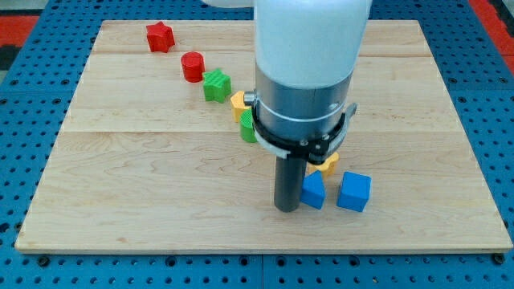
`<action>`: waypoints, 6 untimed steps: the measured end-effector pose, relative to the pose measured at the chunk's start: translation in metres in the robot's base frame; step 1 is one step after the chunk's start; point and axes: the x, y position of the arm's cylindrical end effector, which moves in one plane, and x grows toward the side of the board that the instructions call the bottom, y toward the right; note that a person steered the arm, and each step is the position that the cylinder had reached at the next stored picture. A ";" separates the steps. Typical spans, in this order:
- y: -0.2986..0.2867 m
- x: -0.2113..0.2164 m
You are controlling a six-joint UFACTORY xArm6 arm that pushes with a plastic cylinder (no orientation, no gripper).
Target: Drag the yellow heart diagonally top right to the blue cube
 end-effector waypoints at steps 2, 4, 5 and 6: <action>-0.019 -0.021; 0.014 -0.037; 0.092 -0.039; 0.116 -0.057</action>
